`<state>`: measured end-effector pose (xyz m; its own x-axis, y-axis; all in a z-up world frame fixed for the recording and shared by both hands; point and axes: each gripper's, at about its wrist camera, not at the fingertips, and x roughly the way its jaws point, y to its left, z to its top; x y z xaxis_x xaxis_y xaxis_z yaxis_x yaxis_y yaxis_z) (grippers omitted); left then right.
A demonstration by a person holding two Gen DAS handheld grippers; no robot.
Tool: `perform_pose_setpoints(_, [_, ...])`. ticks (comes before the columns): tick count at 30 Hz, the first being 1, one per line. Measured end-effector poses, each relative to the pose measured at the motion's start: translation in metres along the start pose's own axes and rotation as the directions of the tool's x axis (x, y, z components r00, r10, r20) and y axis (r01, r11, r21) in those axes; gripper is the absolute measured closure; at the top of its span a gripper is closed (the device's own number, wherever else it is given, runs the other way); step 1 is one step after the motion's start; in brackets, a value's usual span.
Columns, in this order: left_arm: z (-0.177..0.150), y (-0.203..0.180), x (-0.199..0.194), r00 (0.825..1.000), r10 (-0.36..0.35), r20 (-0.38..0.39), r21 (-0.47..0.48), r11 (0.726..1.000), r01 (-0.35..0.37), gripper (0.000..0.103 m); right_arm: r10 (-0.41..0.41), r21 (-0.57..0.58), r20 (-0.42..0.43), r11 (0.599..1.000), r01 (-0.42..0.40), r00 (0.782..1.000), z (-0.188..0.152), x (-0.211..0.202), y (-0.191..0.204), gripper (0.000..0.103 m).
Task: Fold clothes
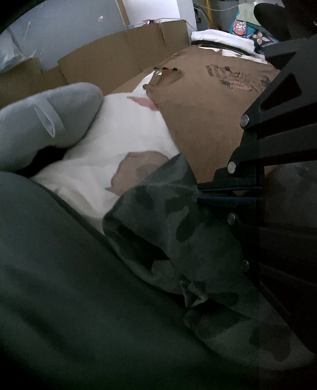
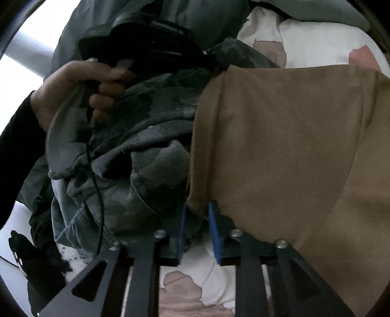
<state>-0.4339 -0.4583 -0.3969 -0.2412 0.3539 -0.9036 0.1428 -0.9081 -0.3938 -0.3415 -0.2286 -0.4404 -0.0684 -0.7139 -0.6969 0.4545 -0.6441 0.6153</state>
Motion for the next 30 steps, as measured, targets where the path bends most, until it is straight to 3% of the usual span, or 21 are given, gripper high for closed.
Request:
perform_pose_setpoints(4, [0.000, 0.003, 0.002, 1.000, 0.009, 0.002, -0.008, 1.000, -0.009, 0.100, 0.000, 0.014, 0.012, 1.000, 0.000, 1.000, -0.003, -0.015, -0.003, 0.070])
perform_pose_setpoints(11, [-0.005, 0.002, -0.009, 1.000, -0.008, -0.017, -0.049, 0.999, 0.007, 0.099, -0.023, 0.065, 0.052, 0.998, 0.020, 0.998, -0.004, -0.048, -0.021, 0.067])
perform_pose_setpoints(14, [-0.009, -0.004, -0.022, 1.000, -0.003, 0.005, -0.039, 0.999, 0.003, 0.085, -0.036, 0.088, 0.068, 0.996, 0.030, 0.997, -0.004, -0.063, -0.029, 0.066])
perform_pose_setpoints(16, [-0.012, -0.009, -0.031, 1.000, 0.018, 0.025, -0.031, 0.999, -0.017, 0.061, -0.061, 0.111, 0.071, 0.992, 0.053, 0.996, -0.003, -0.071, -0.041, 0.065])
perform_pose_setpoints(18, [-0.014, -0.015, -0.039, 0.998, 0.039, 0.041, -0.016, 0.999, -0.038, 0.053, -0.097, 0.125, 0.067, 0.988, 0.088, 0.993, -0.004, -0.078, -0.049, 0.066])
perform_pose_setpoints(26, [-0.018, -0.041, -0.059, 0.991, 0.057, 0.120, 0.043, 0.997, -0.063, 0.053, -0.225, 0.086, 0.002, 0.971, 0.224, 0.974, -0.011, -0.117, -0.077, 0.065])
perform_pose_setpoints(30, [-0.020, -0.053, -0.062, 0.990, 0.019, 0.138, 0.055, 0.998, -0.027, 0.053, -0.325, 0.047, -0.005, 0.945, 0.325, 0.946, -0.019, -0.141, -0.088, 0.065])
